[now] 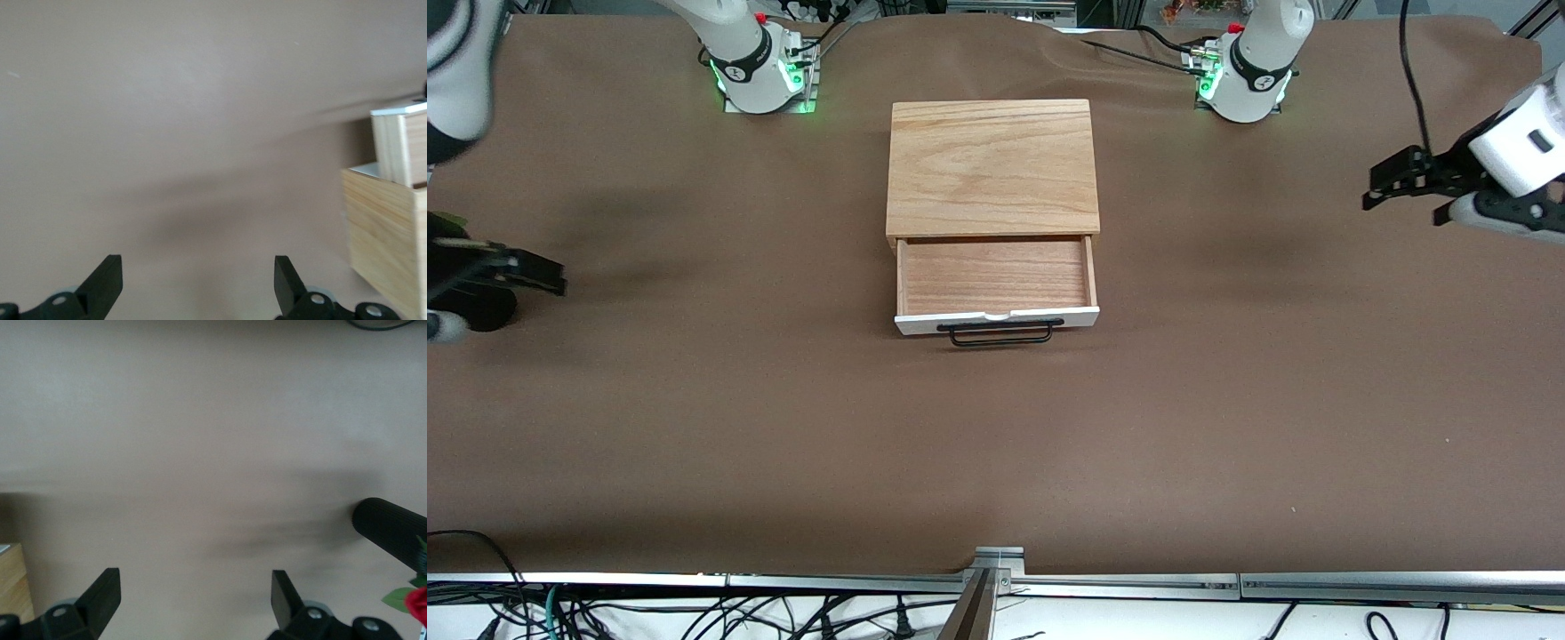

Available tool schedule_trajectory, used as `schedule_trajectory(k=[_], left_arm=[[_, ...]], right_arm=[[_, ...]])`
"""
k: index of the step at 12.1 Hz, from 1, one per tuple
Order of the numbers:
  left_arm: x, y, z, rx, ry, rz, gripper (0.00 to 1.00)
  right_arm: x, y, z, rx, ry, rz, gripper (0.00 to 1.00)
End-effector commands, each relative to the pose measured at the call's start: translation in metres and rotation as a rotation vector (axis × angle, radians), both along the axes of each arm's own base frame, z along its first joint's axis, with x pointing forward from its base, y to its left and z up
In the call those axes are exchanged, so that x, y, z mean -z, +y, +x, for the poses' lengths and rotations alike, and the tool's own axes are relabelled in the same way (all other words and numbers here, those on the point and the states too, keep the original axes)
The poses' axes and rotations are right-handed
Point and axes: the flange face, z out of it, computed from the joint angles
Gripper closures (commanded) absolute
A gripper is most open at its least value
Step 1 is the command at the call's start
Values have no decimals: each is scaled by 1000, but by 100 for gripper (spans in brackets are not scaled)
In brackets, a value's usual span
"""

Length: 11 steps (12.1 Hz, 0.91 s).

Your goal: Pull top drawer with both arms simultaneously

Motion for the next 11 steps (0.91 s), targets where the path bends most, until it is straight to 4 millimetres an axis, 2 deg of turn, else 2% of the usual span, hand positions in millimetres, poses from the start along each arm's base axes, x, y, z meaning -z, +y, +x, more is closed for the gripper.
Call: schedule_trajectory(k=[1,2,3,4,7,9,11], left_arm=[[-21,3,7,45,-30,82,0],[-24,8,10,111,-43,121,0],[-29,7,15,152,-67,149,0],[-31,6,18,155,-73,149,0],[-19,5,25,139,-55,123,0],[-19,5,24,111,-54,117,0],[-17,6,23,65,-46,40,0]], right_arm=[[-6,-19,-34,1,24,86,0],[11,-13,-36,-18,52,81,0],[18,-4,-38,-35,61,92,0],[19,-2,-43,-33,66,97,0],[25,-8,-60,18,82,110,0],[40,0,-51,2,112,94,0],[36,1,-47,-5,104,93,0]])
